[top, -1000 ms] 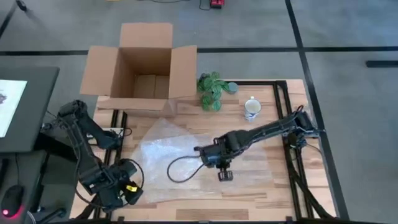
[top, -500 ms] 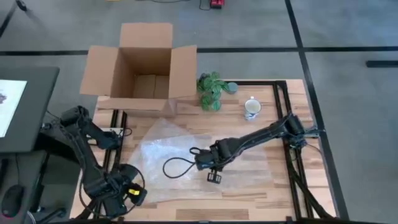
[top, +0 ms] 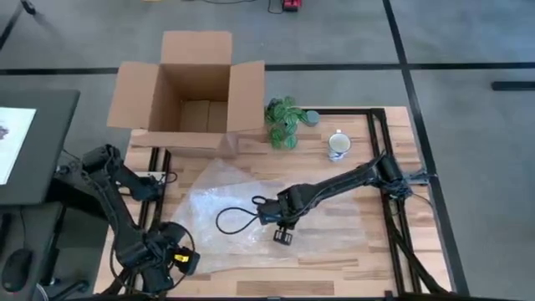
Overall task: Wrap mug
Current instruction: Wrap the green mug with the bubble wrap
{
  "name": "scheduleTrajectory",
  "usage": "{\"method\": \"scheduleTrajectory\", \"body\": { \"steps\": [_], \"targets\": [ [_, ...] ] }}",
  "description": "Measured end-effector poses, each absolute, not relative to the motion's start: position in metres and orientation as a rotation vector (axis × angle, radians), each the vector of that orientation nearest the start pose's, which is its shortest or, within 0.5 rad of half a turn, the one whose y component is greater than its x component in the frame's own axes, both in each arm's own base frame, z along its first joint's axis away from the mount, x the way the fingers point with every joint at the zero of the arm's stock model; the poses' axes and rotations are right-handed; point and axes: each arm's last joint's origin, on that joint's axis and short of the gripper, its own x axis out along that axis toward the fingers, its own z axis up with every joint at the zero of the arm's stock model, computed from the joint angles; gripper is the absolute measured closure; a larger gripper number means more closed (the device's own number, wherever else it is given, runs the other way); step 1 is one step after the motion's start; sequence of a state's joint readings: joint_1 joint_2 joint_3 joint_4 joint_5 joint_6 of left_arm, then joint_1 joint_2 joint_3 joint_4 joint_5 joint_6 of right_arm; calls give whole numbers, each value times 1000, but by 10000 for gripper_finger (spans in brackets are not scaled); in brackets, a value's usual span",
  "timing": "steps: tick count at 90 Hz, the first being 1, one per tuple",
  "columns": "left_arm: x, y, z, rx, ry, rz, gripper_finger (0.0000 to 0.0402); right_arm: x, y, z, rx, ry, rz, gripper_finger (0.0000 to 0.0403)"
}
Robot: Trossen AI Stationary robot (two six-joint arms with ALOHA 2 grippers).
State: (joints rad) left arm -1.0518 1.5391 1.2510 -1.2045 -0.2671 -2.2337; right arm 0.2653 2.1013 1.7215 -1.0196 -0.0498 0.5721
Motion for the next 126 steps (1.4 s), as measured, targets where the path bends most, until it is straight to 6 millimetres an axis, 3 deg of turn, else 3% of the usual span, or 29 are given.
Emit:
{"method": "scheduleTrajectory", "body": {
  "steps": [18, 37, 45, 56, 69, 95, 106, 126],
  "targets": [
    [140, -235, 260, -980, 1112, 785, 252, 410, 113, 202, 352, 1388, -128, 341],
    [139, -245, 261, -1048, 1141, 720, 252, 413, 106, 203, 445, 1409, -99, 249],
    [138, -244, 261, -1046, 1139, 726, 252, 412, 103, 213, 486, 1418, -53, 211],
    [141, -242, 261, -1048, 1135, 748, 252, 409, 100, 240, 494, 1396, -21, 179],
    [146, -237, 263, -1076, 1145, 762, 252, 397, 95, 284, 465, 1318, 20, 174],
    [147, -212, 286, -1155, 1117, 763, 241, 340, 66, 368, 394, 1137, 37, 187],
    [145, -196, 297, -1169, 1094, 783, 215, 314, 56, 393, 363, 1081, 20, 188],
    [146, -184, 302, -1200, 1064, 790, 166, 278, 47, 417, 286, 1043, -21, 189]
  ]
}}
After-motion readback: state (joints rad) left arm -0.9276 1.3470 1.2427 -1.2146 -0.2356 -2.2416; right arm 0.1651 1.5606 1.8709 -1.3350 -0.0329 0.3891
